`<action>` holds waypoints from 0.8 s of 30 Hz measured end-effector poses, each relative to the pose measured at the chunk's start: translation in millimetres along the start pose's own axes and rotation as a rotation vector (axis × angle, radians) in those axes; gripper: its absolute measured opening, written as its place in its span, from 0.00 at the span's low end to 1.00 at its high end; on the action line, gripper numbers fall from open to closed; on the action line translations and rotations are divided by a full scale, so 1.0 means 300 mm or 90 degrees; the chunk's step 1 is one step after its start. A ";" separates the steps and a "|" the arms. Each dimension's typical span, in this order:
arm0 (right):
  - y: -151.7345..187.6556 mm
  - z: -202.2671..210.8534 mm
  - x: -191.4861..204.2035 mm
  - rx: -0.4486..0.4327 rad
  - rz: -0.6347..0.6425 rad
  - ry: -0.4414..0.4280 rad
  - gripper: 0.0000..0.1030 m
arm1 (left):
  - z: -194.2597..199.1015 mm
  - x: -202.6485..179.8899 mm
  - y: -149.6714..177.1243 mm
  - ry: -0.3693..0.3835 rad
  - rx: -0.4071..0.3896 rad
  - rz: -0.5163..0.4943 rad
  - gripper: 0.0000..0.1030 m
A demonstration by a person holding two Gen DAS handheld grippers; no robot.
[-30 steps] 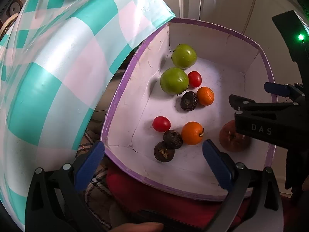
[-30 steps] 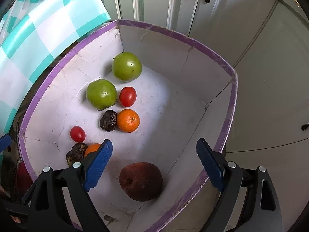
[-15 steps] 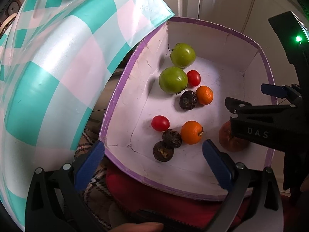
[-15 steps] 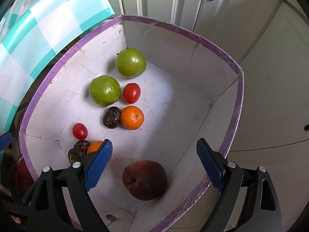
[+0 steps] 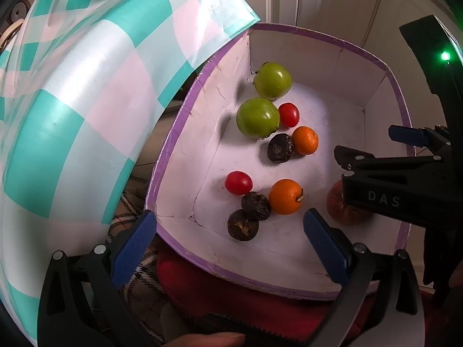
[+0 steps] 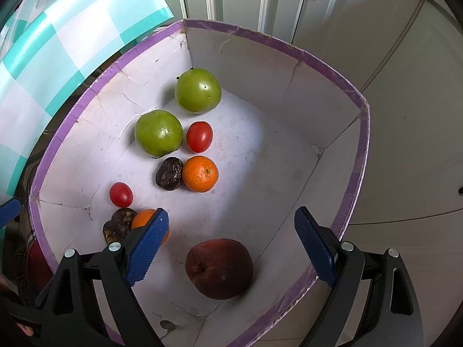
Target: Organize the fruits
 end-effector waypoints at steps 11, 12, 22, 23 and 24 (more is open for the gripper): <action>0.011 -0.007 0.009 0.005 -0.001 -0.004 0.83 | -0.004 -0.001 0.006 0.002 0.002 0.000 0.98; 0.011 -0.007 0.009 0.005 -0.001 -0.005 0.83 | -0.006 -0.001 0.008 0.003 0.002 0.000 0.98; 0.013 -0.010 0.013 0.008 -0.002 -0.007 0.83 | -0.007 0.001 0.020 0.007 0.004 0.000 0.98; 0.014 -0.009 0.014 0.009 -0.003 -0.007 0.83 | -0.006 0.003 0.022 0.007 0.005 0.000 0.98; 0.014 -0.011 0.014 0.009 -0.002 -0.008 0.83 | -0.004 0.001 0.023 0.008 0.005 0.000 0.98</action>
Point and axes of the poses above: each gripper's, at about its wrist camera, not at the fingertips, and z roughly against the way its jaws point, x to its left, y to its underside, the point moved 10 cm from there along -z, roughly the way its jaws point, and after that the axes turned 10 degrees about -x, right-handed, at the moved point
